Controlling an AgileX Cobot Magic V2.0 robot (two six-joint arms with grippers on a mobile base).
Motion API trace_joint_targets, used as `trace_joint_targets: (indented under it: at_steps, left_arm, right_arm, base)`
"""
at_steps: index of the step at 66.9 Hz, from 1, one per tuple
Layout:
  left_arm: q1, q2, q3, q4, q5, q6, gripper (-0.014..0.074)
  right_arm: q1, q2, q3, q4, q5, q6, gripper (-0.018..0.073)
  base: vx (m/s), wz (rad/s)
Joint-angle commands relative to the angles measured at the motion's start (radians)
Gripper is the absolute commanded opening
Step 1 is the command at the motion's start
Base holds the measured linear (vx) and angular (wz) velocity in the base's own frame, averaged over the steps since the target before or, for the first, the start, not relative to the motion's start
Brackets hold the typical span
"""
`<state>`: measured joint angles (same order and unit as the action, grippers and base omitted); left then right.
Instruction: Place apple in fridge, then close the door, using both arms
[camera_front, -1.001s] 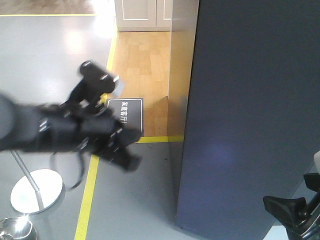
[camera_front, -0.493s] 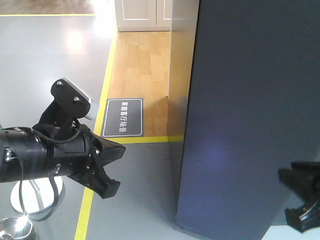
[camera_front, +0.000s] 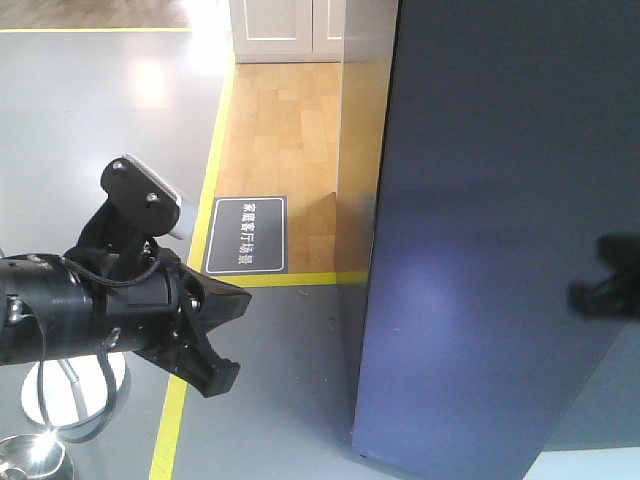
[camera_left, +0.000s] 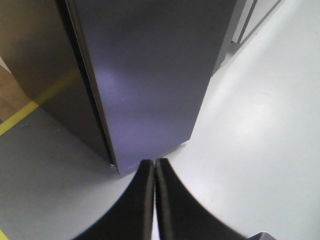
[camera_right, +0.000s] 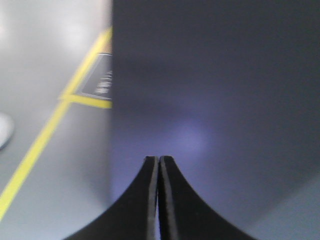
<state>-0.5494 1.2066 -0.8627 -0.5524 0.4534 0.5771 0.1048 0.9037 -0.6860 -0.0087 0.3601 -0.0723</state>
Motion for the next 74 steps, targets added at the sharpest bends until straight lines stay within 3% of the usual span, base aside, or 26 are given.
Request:
trace_joint_targets:
  at_steps: [1, 8, 18, 29, 60, 74]
  left_arm:
    - [0.002, -0.025, -0.023, -0.018, -0.043, -0.009, -0.0006]
    - [0.002, -0.025, -0.023, -0.018, -0.043, -0.009, -0.0006]
    - [0.002, -0.025, -0.023, -0.018, -0.043, -0.009, -0.0006]
    - [0.002, -0.025, -0.023, -0.018, -0.043, -0.009, -0.0006]
    - [0.002, -0.025, -0.023, -0.018, -0.041, -0.009, -0.0006]
    - [0.002, -0.025, -0.023, -0.018, -0.040, -0.009, -0.0006]
  right_arm:
    - [-0.103, 0.040, -0.082, -0.013, -0.084, -0.020, -0.0003]
    - [-0.199, 0.099, -0.138, -0.013, -0.138, -0.022, -0.0003]
    - [-0.262, 0.170, -0.210, -0.008, -0.273, -0.020, -0.0003]
    - [-0.272, 0.268, -0.309, -0.008, -0.381, -0.020, -0.0003]
    - [-0.271, 0.666, -0.701, -0.010, -0.388, -0.019, -0.0003]
    - [-0.270, 0.752, -0.785, -0.001, -0.305, -0.017, -0.0003]
  base:
    - [0.00, 0.00]
    - [0.00, 0.00]
    - [0.00, 0.00]
    - [0.00, 0.00]
    - [0.00, 0.00]
    - [0.00, 0.00]
